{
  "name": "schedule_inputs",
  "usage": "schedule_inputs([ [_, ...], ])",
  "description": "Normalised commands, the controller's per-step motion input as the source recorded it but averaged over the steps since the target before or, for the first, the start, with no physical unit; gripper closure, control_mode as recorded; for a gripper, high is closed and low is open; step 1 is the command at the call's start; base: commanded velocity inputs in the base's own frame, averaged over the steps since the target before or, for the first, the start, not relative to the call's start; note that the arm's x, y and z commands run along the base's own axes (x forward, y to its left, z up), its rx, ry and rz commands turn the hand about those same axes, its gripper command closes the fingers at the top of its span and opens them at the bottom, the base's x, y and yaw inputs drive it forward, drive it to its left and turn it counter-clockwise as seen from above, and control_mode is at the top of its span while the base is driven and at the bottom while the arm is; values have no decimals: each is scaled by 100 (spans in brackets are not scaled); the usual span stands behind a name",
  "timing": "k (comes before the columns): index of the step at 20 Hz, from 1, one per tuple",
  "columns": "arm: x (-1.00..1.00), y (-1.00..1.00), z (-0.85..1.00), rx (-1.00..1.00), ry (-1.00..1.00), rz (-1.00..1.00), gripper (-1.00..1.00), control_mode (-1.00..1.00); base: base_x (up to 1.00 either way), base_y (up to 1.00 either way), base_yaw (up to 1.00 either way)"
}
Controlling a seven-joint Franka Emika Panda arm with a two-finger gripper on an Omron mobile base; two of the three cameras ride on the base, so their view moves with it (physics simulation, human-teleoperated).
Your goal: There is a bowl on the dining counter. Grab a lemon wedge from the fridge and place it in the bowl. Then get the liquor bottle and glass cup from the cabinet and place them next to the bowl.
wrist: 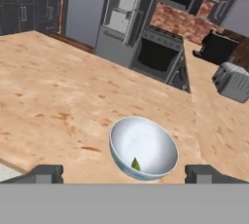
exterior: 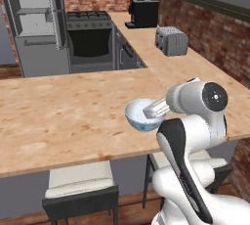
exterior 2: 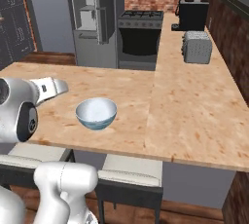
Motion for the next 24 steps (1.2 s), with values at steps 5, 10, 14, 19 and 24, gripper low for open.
schedule_inputs([
  [5,-77,0,6,18,-4,-6,-100,-100,0,0,0],
  [10,-50,0,-2,2,-4,-4,-100,-100,0,0,0],
  [14,-76,15,-11,0,-16,0,-100,-100,0,0,0],
  [19,-16,10,-3,0,-3,0,-100,100,-50,69,7],
  [24,0,0,0,0,0,0,-100,100,-34,100,30],
])
